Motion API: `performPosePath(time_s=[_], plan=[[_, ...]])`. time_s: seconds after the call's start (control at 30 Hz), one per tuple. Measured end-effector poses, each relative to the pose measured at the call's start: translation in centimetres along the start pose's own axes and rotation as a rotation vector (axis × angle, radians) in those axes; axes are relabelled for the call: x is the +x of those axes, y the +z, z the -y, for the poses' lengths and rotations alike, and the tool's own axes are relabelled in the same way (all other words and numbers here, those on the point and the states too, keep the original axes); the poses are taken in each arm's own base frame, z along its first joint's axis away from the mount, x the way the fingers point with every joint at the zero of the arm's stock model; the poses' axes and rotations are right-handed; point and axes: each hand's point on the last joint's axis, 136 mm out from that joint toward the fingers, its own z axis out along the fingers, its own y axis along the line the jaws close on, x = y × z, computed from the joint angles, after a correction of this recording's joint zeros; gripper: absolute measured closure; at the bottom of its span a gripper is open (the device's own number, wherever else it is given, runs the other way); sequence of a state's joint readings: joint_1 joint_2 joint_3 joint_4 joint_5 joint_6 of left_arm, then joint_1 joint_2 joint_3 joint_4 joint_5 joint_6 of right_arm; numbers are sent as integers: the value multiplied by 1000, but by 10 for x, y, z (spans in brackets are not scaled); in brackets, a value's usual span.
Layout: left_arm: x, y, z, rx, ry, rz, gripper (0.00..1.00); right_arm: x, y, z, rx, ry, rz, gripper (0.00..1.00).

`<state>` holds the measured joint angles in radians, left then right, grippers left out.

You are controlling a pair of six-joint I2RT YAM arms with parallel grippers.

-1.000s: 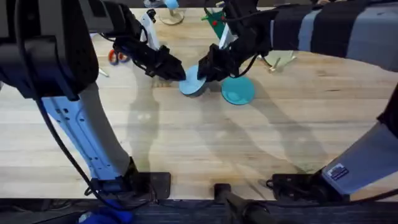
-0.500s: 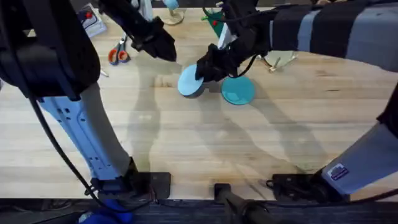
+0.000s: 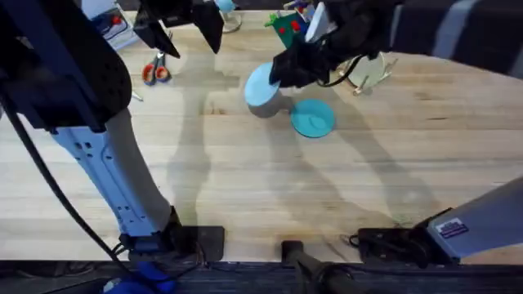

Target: Pick up the plates from the table one by one and place each into a slot on the dish rack.

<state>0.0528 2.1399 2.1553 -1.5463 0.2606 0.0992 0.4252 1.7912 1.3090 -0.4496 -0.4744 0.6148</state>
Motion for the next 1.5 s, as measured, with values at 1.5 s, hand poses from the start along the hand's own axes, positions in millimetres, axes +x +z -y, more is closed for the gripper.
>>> performPosePath(time_s=[1.5], plan=[[-3, -8, -3, -28, -1, 19, 6, -38, -199, -32, 317, -774, 516, 971]])
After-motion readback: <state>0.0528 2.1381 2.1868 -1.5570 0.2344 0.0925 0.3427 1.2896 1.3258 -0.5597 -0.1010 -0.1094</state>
